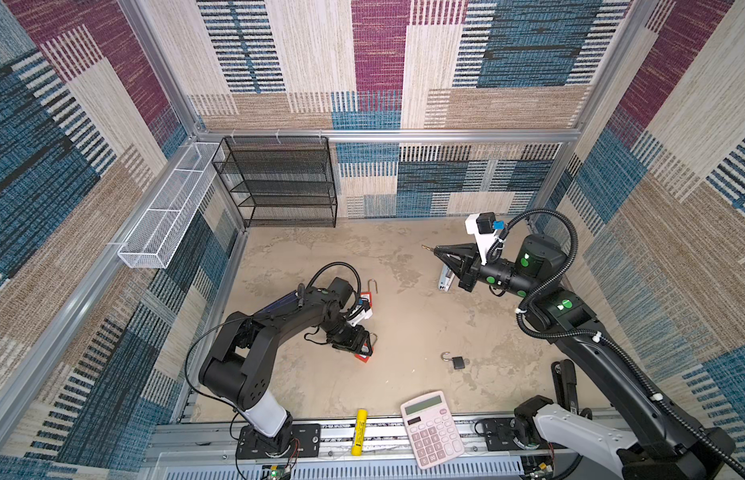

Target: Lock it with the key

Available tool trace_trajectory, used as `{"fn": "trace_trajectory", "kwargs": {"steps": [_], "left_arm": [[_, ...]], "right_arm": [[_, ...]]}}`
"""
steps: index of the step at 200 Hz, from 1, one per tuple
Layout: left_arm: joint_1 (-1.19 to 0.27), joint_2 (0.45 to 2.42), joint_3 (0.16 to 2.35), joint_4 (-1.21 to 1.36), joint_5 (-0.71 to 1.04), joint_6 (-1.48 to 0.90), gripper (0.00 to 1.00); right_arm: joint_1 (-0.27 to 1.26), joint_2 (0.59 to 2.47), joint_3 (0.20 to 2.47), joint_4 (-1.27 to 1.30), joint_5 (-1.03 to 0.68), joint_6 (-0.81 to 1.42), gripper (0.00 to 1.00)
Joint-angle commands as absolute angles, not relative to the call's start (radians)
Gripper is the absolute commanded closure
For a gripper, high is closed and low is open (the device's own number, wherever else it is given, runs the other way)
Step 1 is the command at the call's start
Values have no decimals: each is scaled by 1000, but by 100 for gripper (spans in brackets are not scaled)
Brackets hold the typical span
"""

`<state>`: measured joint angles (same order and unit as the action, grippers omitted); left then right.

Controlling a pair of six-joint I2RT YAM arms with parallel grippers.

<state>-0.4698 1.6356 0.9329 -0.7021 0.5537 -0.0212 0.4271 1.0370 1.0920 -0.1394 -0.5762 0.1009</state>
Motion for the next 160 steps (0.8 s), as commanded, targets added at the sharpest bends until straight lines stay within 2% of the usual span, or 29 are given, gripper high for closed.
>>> {"fn": "trace_trajectory", "kwargs": {"steps": [1,160], "left_arm": [[-476,1624,914,-672,570,-75,38],[-555,1577,874,-630,552,-179,37]], "right_arm": [[428,1040,1100,-114,-583,102,100],[429,1023,1085,-117,-584,97,100]]}}
